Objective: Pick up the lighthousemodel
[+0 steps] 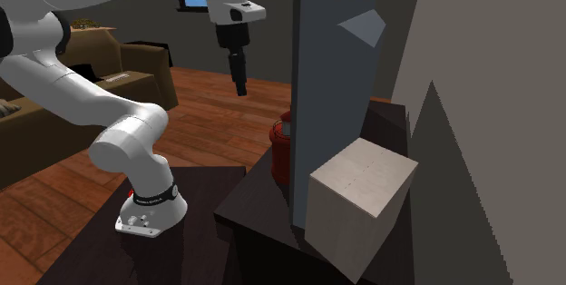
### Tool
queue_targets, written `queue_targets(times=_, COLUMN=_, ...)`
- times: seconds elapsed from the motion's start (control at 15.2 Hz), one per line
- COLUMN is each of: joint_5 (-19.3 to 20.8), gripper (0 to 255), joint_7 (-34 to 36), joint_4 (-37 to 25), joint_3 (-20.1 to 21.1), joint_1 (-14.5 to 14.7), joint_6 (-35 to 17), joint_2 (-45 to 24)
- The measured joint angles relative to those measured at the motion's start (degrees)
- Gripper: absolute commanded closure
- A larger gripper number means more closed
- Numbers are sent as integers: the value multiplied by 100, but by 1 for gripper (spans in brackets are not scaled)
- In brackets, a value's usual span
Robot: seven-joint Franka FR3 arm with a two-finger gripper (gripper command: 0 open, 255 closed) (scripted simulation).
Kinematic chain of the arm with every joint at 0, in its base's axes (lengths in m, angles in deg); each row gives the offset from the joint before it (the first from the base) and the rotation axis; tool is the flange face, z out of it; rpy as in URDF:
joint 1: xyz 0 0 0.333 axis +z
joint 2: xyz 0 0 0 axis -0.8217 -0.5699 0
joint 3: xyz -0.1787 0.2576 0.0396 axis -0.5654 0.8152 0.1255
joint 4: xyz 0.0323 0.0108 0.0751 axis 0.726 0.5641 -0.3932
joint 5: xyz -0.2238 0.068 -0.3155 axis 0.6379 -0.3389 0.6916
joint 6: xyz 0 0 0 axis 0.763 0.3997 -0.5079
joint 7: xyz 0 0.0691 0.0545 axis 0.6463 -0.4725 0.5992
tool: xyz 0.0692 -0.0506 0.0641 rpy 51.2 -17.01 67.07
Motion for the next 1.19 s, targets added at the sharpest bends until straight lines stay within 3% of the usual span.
queue_targets(times=0.13, joint_5=45, gripper=0, joint_7=-117, joint_4=-127, joint_3=3, joint_1=48, joint_6=54, joint_2=-182)
queue_targets(times=0.59, joint_5=728, gripper=0, joint_7=-1716, joint_4=-1966, joint_3=264, joint_1=603, joint_6=844, joint_2=-2770)
queue_targets(times=0.73, joint_5=989, gripper=0, joint_7=-1743, joint_4=-2601, joint_3=407, joint_1=766, joint_6=1806, joint_2=-3303)
queue_targets(times=0.79, joint_5=1092, gripper=0, joint_7=-2022, joint_4=-2723, joint_3=508, joint_1=900, joint_6=1938, joint_2=-3737)
queue_targets(times=0.92, joint_5=1413, gripper=0, joint_7=-2752, joint_4=-3151, joint_3=633, joint_1=1057, joint_6=1700, joint_2=-4432)
queue_targets(times=1.19, joint_5=1984, gripper=0, joint_7=-3604, joint_4=-3784, joint_3=960, joint_1=1393, joint_6=1940, joint_2=-5474)
